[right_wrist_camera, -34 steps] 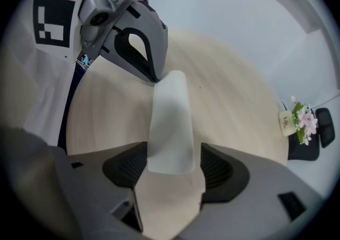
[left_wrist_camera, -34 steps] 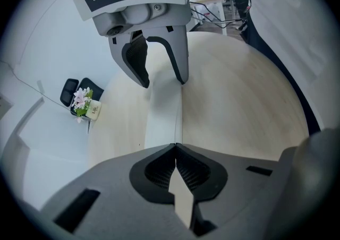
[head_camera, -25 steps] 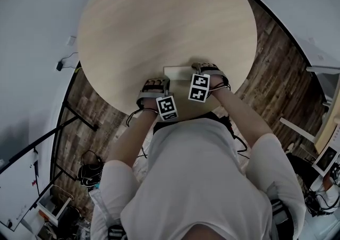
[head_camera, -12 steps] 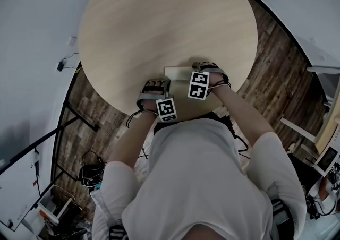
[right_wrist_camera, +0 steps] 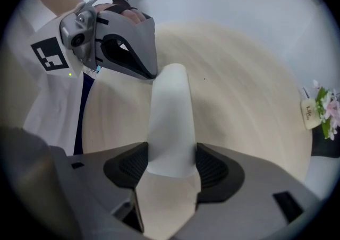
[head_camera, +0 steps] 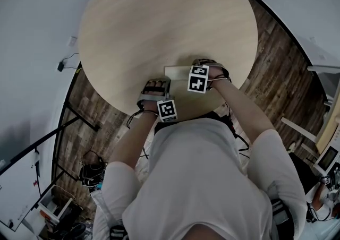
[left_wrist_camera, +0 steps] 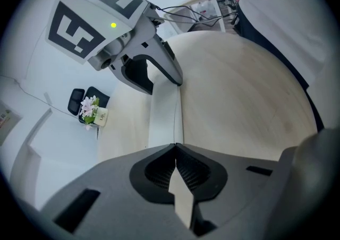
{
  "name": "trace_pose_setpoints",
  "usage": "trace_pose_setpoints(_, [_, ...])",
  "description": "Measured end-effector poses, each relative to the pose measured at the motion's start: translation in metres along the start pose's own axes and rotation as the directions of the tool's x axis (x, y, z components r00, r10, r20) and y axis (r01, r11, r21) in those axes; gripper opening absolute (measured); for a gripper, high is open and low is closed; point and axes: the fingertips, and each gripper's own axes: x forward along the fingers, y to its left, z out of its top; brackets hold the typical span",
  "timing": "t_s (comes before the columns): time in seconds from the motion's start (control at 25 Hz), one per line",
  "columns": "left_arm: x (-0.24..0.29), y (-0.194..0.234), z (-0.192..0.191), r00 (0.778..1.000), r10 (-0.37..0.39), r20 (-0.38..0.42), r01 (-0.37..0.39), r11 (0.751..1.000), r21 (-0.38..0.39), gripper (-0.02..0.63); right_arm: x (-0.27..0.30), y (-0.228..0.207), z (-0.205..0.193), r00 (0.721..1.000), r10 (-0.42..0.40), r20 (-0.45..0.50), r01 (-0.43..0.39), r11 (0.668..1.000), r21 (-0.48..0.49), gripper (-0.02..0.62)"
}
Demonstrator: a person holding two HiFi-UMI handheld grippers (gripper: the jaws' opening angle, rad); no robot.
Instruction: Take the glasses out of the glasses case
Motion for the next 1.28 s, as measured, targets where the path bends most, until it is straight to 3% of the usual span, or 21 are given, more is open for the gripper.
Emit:
trace_pose_setpoints(0.6, [0.0001,0.0016,-0.0020,1.000,0.029,-0.007,-0.029,0.999,0.030,0.008,0.0020,-0.0006,0.0003,0.993,0.121,0.007,-0.121,0.992,0.021,0.275])
trace_pose_setpoints(1.12, [-0.0023,0.0014,0.0005,0.999,0.037,-0.012,-0.037,0.999,0.032,0.008,-0.0012,-0.0015,-0.0021,0.969,0.246,-0.008,-0.246,0.969,0.028,0.274])
trace_pose_setpoints(1.28, [0.0036,-0.0051,-0.0038,0.999,0.028,-0.043,-0.025,0.998,0.065,0.008,-0.0019,0.0023,-0.0028,0.954,0.300,0.025,-0.301,0.949,0.095,0.275])
